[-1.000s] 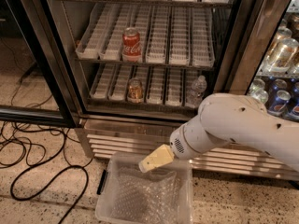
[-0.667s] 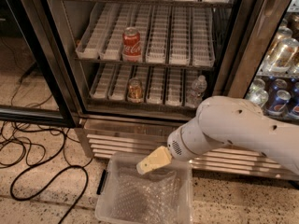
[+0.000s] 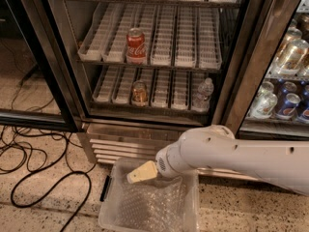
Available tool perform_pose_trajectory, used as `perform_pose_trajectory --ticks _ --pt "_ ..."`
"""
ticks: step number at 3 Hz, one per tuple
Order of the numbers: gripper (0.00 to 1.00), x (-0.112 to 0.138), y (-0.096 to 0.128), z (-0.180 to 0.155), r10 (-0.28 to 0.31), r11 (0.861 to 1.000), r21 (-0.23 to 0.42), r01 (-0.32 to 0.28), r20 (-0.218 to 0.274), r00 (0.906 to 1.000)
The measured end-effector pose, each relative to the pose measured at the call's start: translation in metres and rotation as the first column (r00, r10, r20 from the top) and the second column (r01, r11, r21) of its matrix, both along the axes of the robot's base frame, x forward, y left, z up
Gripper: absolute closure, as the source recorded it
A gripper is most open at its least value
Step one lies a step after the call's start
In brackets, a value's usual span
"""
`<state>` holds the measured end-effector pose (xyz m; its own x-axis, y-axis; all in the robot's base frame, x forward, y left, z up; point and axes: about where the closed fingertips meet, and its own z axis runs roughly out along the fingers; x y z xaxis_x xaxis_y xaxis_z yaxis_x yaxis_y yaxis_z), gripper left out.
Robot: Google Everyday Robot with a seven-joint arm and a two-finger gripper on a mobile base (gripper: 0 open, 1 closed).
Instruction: Pick orange can from bottom shelf of fridge
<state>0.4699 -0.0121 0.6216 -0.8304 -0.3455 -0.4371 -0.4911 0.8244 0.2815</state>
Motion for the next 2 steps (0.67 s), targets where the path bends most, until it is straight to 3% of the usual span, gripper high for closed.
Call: perform_pose_trajectory --ticks 1,2 --pt "0.0 0.036 0.002 -0.022 -0.077 0.997 -0.009 0.077 0.058 0.9954" --pt "0.0 0.048 0.001 -0.02 -0.142 0.99 0.011 0.142 0.053 0.9884"
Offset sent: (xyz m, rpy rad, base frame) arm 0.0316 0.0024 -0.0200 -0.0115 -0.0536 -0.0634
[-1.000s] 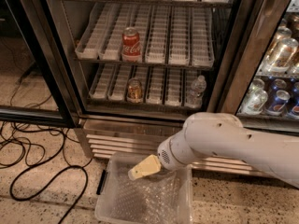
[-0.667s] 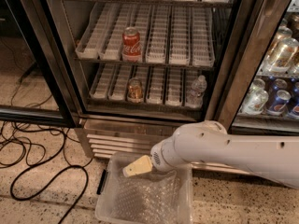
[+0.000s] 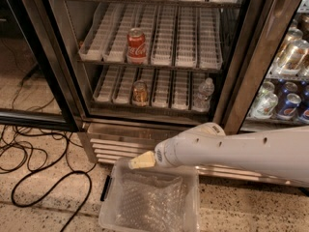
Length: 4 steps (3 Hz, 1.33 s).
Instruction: Pick orange can from bottom shelf of fridge
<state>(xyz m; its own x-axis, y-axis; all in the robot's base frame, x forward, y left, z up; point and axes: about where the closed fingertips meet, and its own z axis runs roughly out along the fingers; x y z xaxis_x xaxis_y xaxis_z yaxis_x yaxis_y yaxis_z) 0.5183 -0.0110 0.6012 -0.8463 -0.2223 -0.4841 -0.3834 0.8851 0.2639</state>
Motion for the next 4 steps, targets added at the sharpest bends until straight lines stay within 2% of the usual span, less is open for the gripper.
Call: perform_pose_trajectory --ticks 1,2,3,4 --pt "0.0 0.0 0.0 0.0 0.001 1.0 0.0 -0.001 0.0 1.0" --pt "0.0 0.015 0.004 -0.004 -0.037 0.998 0.044 0.035 0.041 0.9985" --pt "0.0 0.044 0.005 -0.007 -0.101 0.991 0.095 0.09 0.11 0.9888" --pt "0.0 0.076 0.013 -0.018 -0.16 0.982 0.131 0.139 0.164 0.9735"
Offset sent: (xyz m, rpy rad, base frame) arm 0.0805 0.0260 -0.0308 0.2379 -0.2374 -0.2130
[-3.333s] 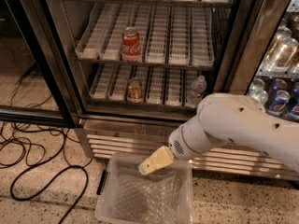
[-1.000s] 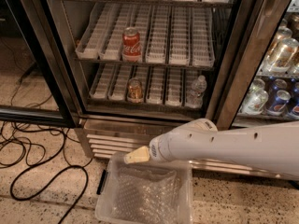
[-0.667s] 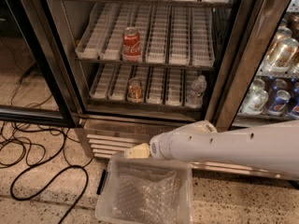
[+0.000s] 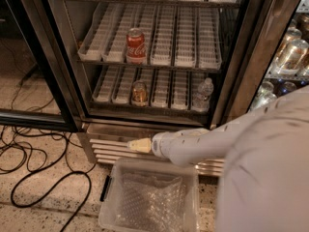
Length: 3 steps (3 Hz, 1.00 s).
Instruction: Pick orange can from bottom shelf of fridge
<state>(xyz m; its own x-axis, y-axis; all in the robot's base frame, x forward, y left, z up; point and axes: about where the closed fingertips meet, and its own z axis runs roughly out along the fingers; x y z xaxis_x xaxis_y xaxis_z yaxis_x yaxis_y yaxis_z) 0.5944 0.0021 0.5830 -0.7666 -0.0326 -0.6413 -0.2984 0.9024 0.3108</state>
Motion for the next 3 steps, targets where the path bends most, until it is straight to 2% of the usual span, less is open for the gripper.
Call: perform_pose_trajectory --ticks 1,2,3 --pt "0.0 0.0238 0.0041 0.0151 -0.05 0.998 0.028 0.048 0.059 0.997" --pt "0.0 0.0238 0.0042 0.0151 -0.05 0.998 0.029 0.048 0.059 0.997" --pt "0.0 0.0257 0.0139 0.0067 -0.051 0.996 0.08 0.045 0.069 0.9963"
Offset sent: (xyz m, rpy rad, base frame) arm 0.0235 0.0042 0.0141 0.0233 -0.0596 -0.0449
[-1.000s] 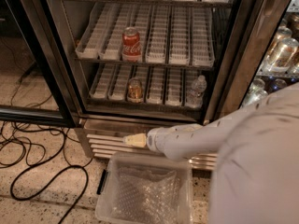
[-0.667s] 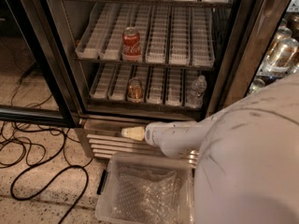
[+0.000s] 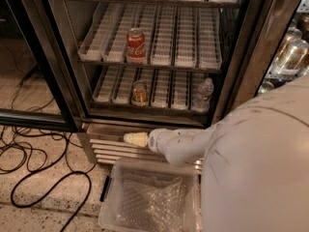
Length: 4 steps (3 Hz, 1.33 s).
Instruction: Pick orange can from bottom shelf of fridge
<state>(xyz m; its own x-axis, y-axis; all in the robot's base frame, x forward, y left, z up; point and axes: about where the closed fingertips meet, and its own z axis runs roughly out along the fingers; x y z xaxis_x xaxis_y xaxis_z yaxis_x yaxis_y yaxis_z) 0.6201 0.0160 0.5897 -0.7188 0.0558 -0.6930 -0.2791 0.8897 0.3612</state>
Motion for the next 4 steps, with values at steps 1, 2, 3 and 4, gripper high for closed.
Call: perform_pose_trajectory --ticks 1,2,3,4 --pt "0.0 0.013 0.008 -0.021 -0.013 1.0 0.018 0.012 0.053 0.9985" --pt "0.0 0.038 0.019 -0.02 -0.037 0.999 0.011 0.036 0.174 0.9841" --pt "0.0 0.058 0.032 -0.011 -0.045 0.999 0.011 0.044 0.271 0.9615" --pt "0.0 0.074 0.041 -0.005 -0.064 0.998 0.013 0.064 0.33 0.9417"
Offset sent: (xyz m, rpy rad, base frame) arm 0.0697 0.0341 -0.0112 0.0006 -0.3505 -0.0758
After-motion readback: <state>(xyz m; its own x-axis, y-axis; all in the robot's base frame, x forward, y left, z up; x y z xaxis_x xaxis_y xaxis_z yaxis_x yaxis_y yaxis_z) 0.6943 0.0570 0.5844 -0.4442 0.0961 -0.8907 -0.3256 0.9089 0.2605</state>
